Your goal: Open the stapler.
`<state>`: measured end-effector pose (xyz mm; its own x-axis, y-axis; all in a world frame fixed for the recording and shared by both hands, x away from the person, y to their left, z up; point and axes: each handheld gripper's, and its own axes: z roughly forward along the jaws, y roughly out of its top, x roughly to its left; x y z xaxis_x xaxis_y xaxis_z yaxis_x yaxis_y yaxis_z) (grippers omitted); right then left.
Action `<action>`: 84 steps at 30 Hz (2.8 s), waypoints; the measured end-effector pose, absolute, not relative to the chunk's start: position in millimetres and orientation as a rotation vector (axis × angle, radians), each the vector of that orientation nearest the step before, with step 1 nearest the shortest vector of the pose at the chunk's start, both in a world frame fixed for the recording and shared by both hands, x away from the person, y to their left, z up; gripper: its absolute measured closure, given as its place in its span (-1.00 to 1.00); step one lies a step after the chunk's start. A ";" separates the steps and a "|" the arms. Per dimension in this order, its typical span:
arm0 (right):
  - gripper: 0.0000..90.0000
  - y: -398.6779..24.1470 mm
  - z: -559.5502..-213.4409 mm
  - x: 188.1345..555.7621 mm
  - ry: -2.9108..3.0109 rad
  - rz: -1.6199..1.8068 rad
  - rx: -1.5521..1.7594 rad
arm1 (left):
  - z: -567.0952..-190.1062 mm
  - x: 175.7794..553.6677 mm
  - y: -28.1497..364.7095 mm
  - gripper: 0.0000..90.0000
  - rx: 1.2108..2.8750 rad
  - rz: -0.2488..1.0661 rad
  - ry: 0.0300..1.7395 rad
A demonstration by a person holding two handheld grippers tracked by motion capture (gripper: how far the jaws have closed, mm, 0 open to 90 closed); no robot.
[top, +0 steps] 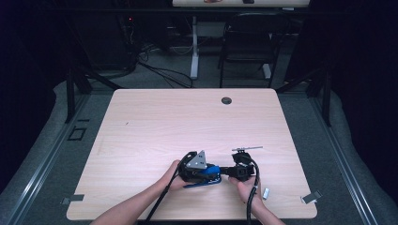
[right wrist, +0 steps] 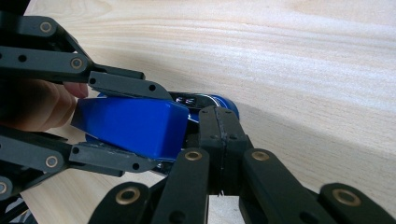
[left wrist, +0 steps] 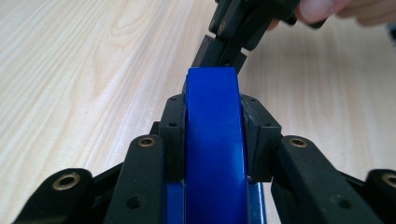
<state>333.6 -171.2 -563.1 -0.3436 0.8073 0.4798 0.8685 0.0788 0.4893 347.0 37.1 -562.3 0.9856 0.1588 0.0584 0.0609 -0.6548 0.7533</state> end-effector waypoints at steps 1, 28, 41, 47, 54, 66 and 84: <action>1.00 -171.5 -563.2 333.6 -2.239 -1.125 -1.747 | -561.2 347.9 35.8 0.46 2.299 0.142 0.162; 1.00 -167.3 -562.2 331.3 -2.298 -1.133 -1.750 | -562.6 345.9 35.6 0.48 2.266 0.166 0.148; 1.00 -167.7 -562.5 331.0 -2.305 -1.140 -1.745 | -567.0 342.8 39.1 0.48 2.223 0.202 0.135; 1.00 -167.3 -562.9 330.9 -2.304 -1.150 -1.744 | -568.5 341.4 40.0 0.47 2.206 0.220 0.126; 1.00 -168.7 -562.8 331.8 -2.303 -1.139 -1.736 | -560.3 344.6 31.5 0.45 2.303 0.186 0.160; 1.00 -168.4 -562.5 332.2 -2.316 -1.138 -1.723 | -551.4 346.6 19.4 0.45 2.426 0.136 0.236; 1.00 -165.7 -562.1 330.7 -2.344 -1.145 -1.725 | -561.2 343.5 34.6 0.48 2.257 0.156 0.189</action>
<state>330.7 -165.7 -562.1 -0.3916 0.8217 0.4142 0.8319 0.1237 0.5410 343.5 34.6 -561.2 0.9809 0.1883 0.0484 0.0833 -0.6323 0.7703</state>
